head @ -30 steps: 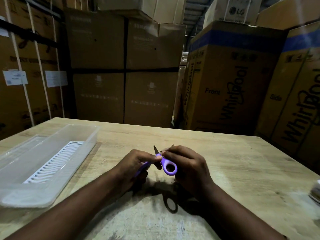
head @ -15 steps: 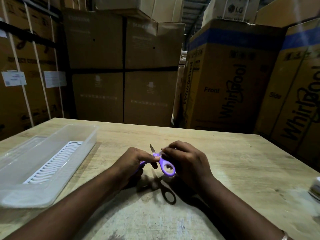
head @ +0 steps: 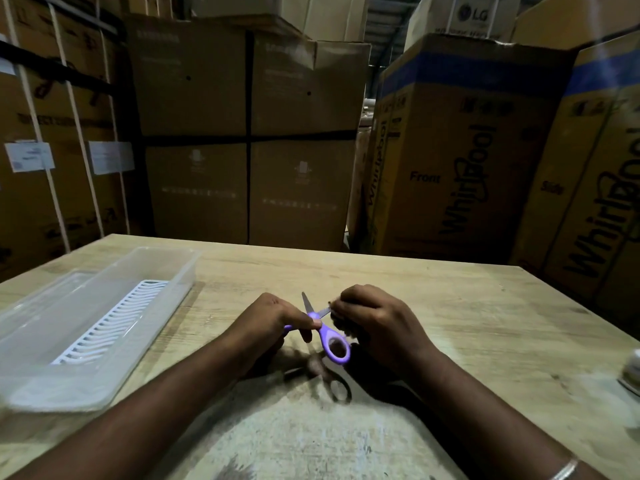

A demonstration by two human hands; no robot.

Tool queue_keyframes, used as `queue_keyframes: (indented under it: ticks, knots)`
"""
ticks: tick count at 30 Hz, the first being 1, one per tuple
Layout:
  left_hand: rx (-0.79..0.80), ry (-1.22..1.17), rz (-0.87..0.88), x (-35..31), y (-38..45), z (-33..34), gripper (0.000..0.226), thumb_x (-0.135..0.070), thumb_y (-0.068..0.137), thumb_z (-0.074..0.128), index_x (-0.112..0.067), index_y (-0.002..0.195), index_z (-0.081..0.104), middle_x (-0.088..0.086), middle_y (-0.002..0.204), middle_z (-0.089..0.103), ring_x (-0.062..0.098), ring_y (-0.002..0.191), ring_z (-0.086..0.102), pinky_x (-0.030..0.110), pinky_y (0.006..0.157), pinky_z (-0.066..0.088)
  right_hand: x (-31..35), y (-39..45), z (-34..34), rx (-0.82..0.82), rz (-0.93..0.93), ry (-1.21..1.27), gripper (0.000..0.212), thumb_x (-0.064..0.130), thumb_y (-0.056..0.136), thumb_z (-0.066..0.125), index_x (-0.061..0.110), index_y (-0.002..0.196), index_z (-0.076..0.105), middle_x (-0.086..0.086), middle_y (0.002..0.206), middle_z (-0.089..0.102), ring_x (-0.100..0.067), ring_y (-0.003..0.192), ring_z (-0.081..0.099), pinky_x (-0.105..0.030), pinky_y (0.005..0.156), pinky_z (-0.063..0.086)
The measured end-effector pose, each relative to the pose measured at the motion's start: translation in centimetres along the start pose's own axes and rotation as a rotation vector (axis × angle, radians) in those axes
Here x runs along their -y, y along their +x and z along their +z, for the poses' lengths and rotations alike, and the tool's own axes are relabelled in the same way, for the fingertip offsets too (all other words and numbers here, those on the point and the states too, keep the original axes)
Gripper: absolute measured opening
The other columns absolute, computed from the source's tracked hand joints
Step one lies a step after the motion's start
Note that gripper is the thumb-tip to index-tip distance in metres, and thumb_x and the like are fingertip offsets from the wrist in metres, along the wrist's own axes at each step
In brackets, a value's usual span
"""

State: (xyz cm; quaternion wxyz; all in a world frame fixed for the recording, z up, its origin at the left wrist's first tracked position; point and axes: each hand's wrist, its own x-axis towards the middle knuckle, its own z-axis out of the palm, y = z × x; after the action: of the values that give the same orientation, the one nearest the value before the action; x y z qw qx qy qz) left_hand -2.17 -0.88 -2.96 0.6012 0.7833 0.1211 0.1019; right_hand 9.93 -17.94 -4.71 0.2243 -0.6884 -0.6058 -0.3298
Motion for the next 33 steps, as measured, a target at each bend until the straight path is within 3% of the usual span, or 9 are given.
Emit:
queue_keyframes:
  ticks: [3, 6, 12, 15, 17, 23, 28, 31, 33]
  knots:
    - [0.01, -0.006, 0.009, 0.0, 0.0, 0.0, 0.029, -0.015, 0.08, 0.073, -0.001, 0.055, 0.069, 0.002, 0.045, 0.026, 0.015, 0.04, 0.014, 0.019, 0.037, 0.018, 1.0, 0.1, -0.2, 0.025, -0.073, -0.021, 0.018, 0.018, 0.088, 0.065, 0.011, 0.103, 0.071, -0.006, 0.096, 0.067, -0.024, 0.077, 0.062, -0.036, 0.056, 0.048]
    - [0.036, -0.043, -0.071, -0.1, 0.1, -0.3, 0.031, -0.028, 0.076, 0.074, -0.003, 0.059, 0.069, 0.002, 0.052, 0.02, 0.014, 0.041, 0.014, 0.022, 0.043, 0.013, 1.0, 0.4, -0.3, -0.009, -0.003, -0.096, 0.021, 0.031, 0.089, 0.061, 0.016, 0.1, 0.069, -0.003, 0.096, 0.066, -0.023, 0.076, 0.06, -0.036, 0.054, 0.047]
    - [0.117, -0.153, -0.22, -0.5, -0.2, -1.0, 0.032, -0.037, 0.068, 0.071, -0.009, 0.054, 0.067, 0.0, 0.049, 0.026, 0.013, 0.038, 0.018, 0.023, 0.042, 0.014, 0.4, 0.5, 0.0, -0.071, 0.019, -0.152, 0.015, 0.024, 0.09, 0.061, 0.016, 0.101, 0.066, -0.006, 0.103, 0.065, -0.023, 0.081, 0.059, -0.037, 0.056, 0.049]
    - [0.111, -0.249, -0.222, -0.6, -0.3, -1.1, 0.038, -0.03, 0.078, 0.062, -0.014, 0.045, 0.066, 0.0, 0.054, 0.039, 0.012, 0.044, 0.022, 0.024, 0.042, 0.015, 0.4, 0.7, -0.2, -0.072, 0.017, -0.103, 0.016, 0.022, 0.09, 0.059, 0.014, 0.101, 0.067, -0.005, 0.104, 0.066, -0.022, 0.089, 0.06, -0.035, 0.064, 0.051]
    - [0.111, -0.278, -0.228, -0.6, -0.3, -1.2, 0.045, -0.022, 0.083, 0.049, -0.011, 0.043, 0.066, 0.002, 0.055, 0.037, 0.012, 0.043, 0.022, 0.025, 0.044, 0.016, 0.3, 0.7, -0.2, -0.052, 0.025, -0.064, 0.016, 0.022, 0.09, 0.06, 0.014, 0.103, 0.066, -0.003, 0.107, 0.065, -0.021, 0.092, 0.059, -0.036, 0.067, 0.052]
    - [0.212, -0.34, -0.149, -0.3, -0.2, -1.5, 0.032, -0.011, 0.061, 0.036, -0.004, 0.041, 0.06, 0.008, 0.05, 0.039, 0.013, 0.042, 0.026, 0.02, 0.039, 0.018, 0.1, 0.8, -0.1, 0.068, 0.05, -0.017, 0.021, 0.03, 0.087, 0.055, 0.024, 0.107, 0.057, 0.001, 0.11, 0.059, -0.019, 0.094, 0.049, -0.035, 0.068, 0.05]
    - [0.34, -0.192, -0.033, 0.0, 0.0, -1.6, 0.048, -0.019, 0.06, 0.04, 0.009, 0.079, 0.074, 0.008, 0.059, 0.039, 0.013, 0.045, 0.028, 0.021, 0.039, 0.021, -0.7, 0.9, -0.7, 0.164, 0.166, 0.064, 0.02, 0.025, 0.083, 0.067, 0.026, 0.102, 0.061, 0.012, 0.107, 0.055, -0.013, 0.094, 0.038, -0.024, 0.074, 0.04]
    - [0.285, -0.012, 0.101, -0.1, 0.0, -1.3, 0.052, -0.016, 0.062, 0.042, 0.011, 0.095, 0.073, 0.003, 0.059, 0.056, 0.01, 0.046, 0.046, 0.015, 0.042, 0.034, -1.3, 0.8, -1.3, 0.228, 0.262, 0.179, 0.014, 0.019, 0.087, 0.057, 0.022, 0.098, 0.064, 0.019, 0.097, 0.049, -0.009, 0.09, 0.036, -0.017, 0.075, 0.032]
    - [0.228, 0.013, 0.129, -0.1, 0.1, -1.0, 0.049, -0.016, 0.063, 0.047, 0.007, 0.097, 0.073, 0.008, 0.068, 0.066, 0.012, 0.058, 0.059, 0.014, 0.05, 0.043, -1.5, 0.8, -1.7, 0.293, 0.337, 0.266, 0.015, 0.014, 0.091, 0.053, 0.02, 0.095, 0.066, 0.019, 0.092, 0.049, -0.004, 0.092, 0.039, -0.015, 0.074, 0.03]
